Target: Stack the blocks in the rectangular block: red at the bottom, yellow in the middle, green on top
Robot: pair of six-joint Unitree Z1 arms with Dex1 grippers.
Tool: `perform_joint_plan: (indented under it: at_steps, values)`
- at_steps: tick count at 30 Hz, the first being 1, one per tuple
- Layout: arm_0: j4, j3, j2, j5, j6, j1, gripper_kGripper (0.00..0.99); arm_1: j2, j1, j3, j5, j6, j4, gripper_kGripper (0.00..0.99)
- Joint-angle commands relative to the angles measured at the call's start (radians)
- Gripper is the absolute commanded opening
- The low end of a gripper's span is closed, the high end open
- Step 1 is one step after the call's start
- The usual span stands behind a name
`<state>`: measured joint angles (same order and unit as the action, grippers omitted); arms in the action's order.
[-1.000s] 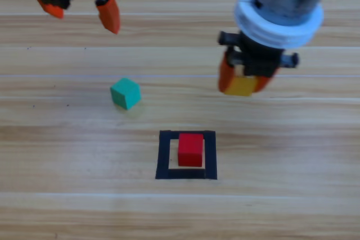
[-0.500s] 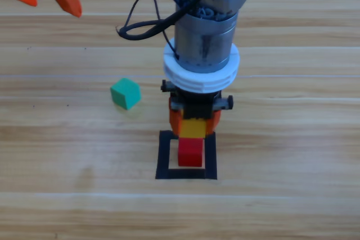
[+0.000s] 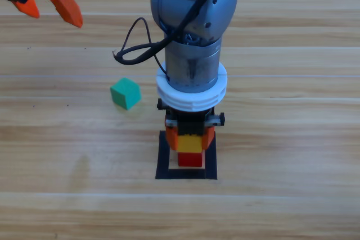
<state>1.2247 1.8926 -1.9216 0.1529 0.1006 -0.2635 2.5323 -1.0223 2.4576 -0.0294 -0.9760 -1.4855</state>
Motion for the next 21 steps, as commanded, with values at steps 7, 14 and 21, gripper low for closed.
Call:
perform_joint_plan:
  at_steps: [7, 14, 21]
  values:
    - [-0.068, -0.096, -0.016, 0.008, -0.024, 0.023, 0.990, 0.082, -0.028, 0.008, 0.040, -0.035, -0.012, 0.000]
    - [-0.077, -0.106, -0.008, 0.004, -0.041, 0.023, 0.990, 0.089, -0.028, 0.017, 0.071, -0.049, -0.012, 0.000]
    - [-0.086, -0.115, -0.008, 0.004, -0.045, 0.021, 0.990, 0.089, -0.028, 0.021, 0.074, -0.053, -0.012, 0.000]
